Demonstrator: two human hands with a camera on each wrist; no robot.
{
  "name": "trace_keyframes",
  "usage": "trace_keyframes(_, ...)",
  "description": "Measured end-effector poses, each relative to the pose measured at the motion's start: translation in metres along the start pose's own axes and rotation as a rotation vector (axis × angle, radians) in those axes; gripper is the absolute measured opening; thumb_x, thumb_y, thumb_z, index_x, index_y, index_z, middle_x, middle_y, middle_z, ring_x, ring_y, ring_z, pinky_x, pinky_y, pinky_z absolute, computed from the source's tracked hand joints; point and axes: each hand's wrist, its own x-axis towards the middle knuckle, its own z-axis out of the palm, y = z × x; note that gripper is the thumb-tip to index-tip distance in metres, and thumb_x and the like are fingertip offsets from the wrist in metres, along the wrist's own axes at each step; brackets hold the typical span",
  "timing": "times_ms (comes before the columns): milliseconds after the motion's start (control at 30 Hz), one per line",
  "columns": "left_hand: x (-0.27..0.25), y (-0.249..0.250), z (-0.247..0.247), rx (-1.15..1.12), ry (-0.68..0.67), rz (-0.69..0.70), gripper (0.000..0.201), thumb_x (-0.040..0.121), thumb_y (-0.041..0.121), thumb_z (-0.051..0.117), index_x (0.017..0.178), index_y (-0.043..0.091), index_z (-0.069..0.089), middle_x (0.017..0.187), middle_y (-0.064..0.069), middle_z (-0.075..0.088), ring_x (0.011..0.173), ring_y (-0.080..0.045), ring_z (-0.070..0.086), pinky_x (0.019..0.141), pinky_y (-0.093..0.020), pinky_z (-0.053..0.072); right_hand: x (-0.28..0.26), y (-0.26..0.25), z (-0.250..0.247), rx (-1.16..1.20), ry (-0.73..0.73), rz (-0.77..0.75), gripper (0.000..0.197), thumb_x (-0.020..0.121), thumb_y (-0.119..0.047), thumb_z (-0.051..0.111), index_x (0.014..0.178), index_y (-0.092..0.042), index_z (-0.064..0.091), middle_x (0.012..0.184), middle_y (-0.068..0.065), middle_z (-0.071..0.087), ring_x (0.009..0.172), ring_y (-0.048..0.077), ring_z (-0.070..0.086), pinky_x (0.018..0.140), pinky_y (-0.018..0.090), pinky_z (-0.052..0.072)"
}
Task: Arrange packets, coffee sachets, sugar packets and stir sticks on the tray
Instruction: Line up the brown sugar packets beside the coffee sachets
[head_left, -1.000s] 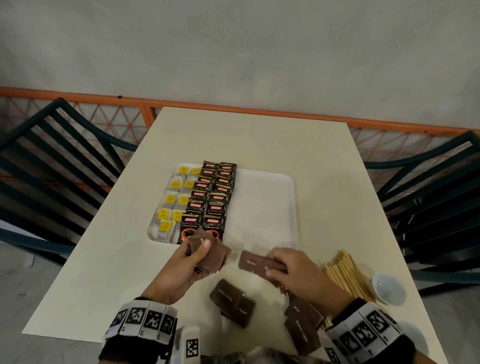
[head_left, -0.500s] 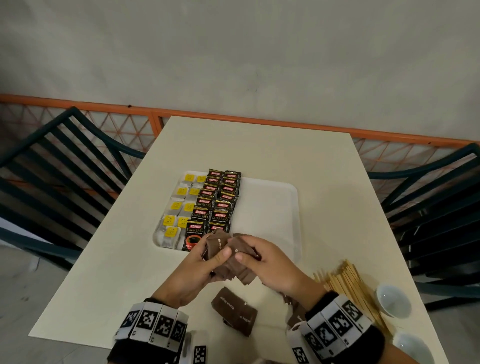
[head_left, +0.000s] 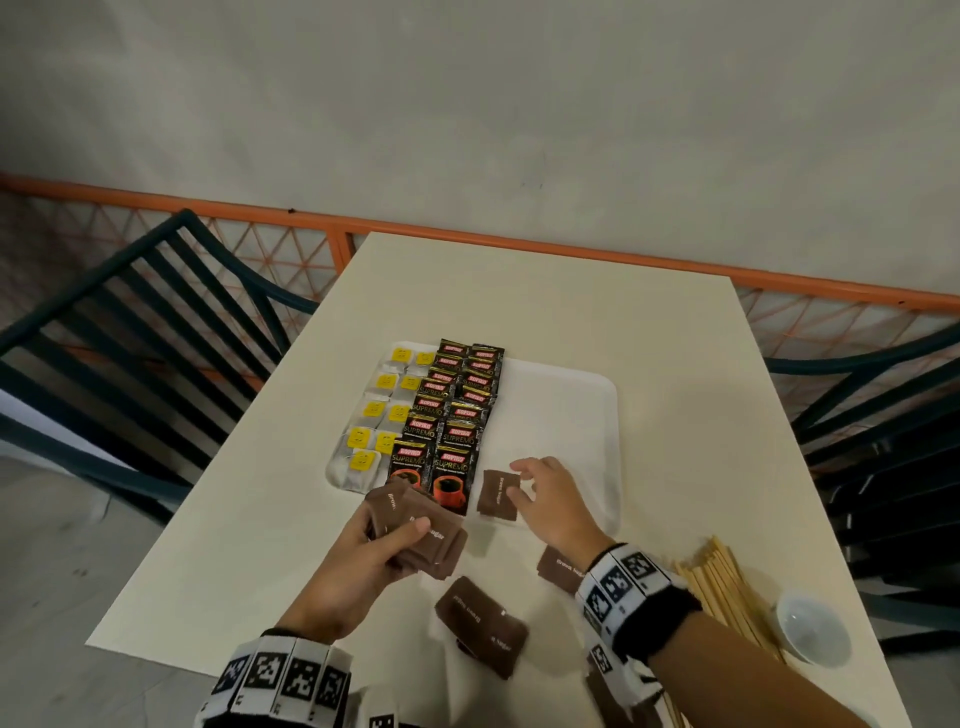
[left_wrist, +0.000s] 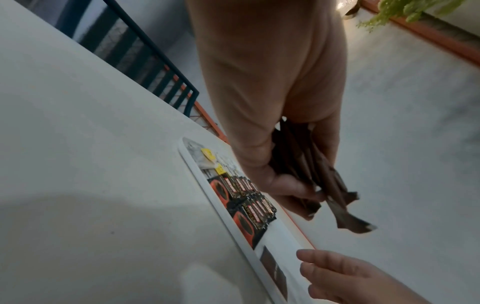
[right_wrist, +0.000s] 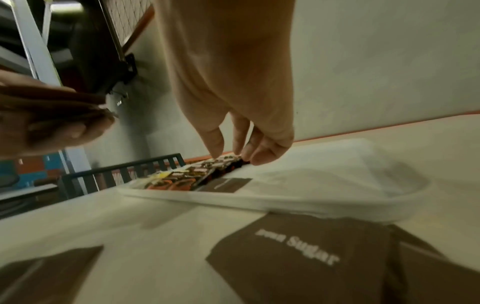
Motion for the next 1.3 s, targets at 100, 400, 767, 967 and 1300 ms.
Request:
trace_keyframes(100, -0.004, -0.002, -0.008, 0.003, 0.063, -0.004, 0.03, 0.085, 0.001, 0.058, 0.111, 0.013, 0.055, 0.095, -0.009, 0.07, 0.079, -0.018, 0.069, 0.061, -0.026, 0.054, 0.011, 0.002, 0.008, -0.184, -0.043, 0.019, 0.054, 0.09, -0.029, 0.057, 0.138, -0.014, 0.037, 0.136, 0.008, 0.039, 0.128, 0.025, 0.032, 0.108, 0.034, 0.031)
trace_keyframes(400, 0.006, 0.004, -0.032, 0.044, 0.105, -0.037, 0.027, 0.085, 0.003, 0.059, 0.107, 0.016, 0.056, 0.101, -0.011, 0.068, 0.089, -0.023, 0.066, 0.069, -0.031, 0.052, 0.028, -0.004, 0.015, -0.207, -0.121, 0.161, 0.053, 0.075, -0.026, 0.074, 0.117, -0.012, 0.045, 0.122, 0.01, 0.042, 0.112, 0.025, 0.045, 0.092, 0.032, 0.044)
trace_keyframes(767, 0.056, 0.04, -0.063, 0.129, -0.089, -0.1, 0.037, 0.082, 0.004, 0.062, 0.116, 0.016, 0.055, 0.101, -0.009, 0.071, 0.092, -0.024, 0.067, 0.079, -0.04, 0.053, 0.049, -0.012, 0.007, -0.319, -0.292, 0.265, 0.031, 0.075, -0.023, 0.069, 0.099, -0.008, 0.056, 0.111, 0.011, 0.054, 0.093, 0.021, 0.049, 0.071, 0.019, 0.04)
trace_keyframes(967, 0.073, 0.05, -0.08, 0.163, -0.148, -0.107, 0.034, 0.083, 0.002, 0.061, 0.112, 0.02, 0.057, 0.101, -0.009, 0.071, 0.089, -0.021, 0.069, 0.074, -0.037, 0.054, 0.048, -0.023, 0.005, 0.431, -0.039, 0.435, 0.012, 0.093, -0.007, 0.048, 0.085, -0.006, 0.057, 0.089, 0.012, 0.063, 0.082, 0.024, 0.063, 0.078, 0.031, 0.057)
trace_keyframes(1300, 0.09, 0.05, -0.081, 0.118, -0.189, -0.149, 0.041, 0.083, 0.0, 0.059, 0.115, 0.026, 0.054, 0.103, -0.009, 0.069, 0.095, -0.025, 0.064, 0.077, -0.039, 0.051, 0.029, -0.063, -0.001, 1.148, 0.182, 0.301, 0.006, 0.086, -0.004, 0.058, 0.09, -0.008, 0.057, 0.082, 0.004, 0.071, 0.072, 0.012, 0.068, 0.061, 0.019, 0.053)
